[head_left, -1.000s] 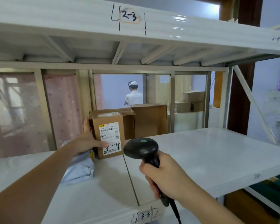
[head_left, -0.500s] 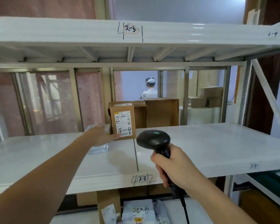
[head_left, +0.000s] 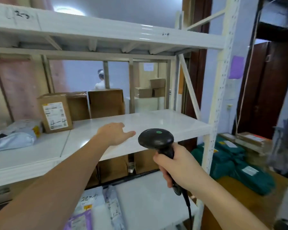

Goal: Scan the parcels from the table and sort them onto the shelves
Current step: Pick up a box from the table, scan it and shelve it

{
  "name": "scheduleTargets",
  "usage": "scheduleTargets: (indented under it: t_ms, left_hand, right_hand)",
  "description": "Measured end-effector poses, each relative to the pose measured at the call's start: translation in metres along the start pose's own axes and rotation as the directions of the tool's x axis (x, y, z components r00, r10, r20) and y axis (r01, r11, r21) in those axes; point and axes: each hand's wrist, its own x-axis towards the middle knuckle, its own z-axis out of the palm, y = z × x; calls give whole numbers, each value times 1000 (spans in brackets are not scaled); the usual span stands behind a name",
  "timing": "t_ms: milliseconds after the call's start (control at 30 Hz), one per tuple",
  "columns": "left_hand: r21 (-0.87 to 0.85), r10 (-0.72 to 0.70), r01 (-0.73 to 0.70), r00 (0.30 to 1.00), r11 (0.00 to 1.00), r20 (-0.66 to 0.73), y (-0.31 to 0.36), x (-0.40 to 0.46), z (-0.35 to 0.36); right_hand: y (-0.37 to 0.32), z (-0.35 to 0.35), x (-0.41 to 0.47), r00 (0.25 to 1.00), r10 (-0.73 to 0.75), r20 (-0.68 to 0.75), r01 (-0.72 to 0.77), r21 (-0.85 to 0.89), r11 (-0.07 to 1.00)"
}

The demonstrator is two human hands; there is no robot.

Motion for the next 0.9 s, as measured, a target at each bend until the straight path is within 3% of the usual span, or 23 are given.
scheduleTargets:
  t_ms: [233, 433, 600, 900]
  left_hand:
    - [-203, 382, -370, 924, 906, 17, 204, 12, 63]
    - [-269, 657, -628, 754, 730, 23, 345, 16, 108]
    - [-260, 758, -721, 648, 642, 76, 420, 39, 140]
    - [-266, 810, -765, 559, 586, 178, 508, 118, 214]
  right_hand:
    - [53, -108, -79, 942, 195, -272, -209, -25, 978]
    - [91, -180, -123, 802, 329, -498, -356, 44, 934]
    - [118, -215, -122, 682, 369, -632, -401, 98, 911]
    - [183, -273, -83, 545, 447, -709, -471, 183, 863]
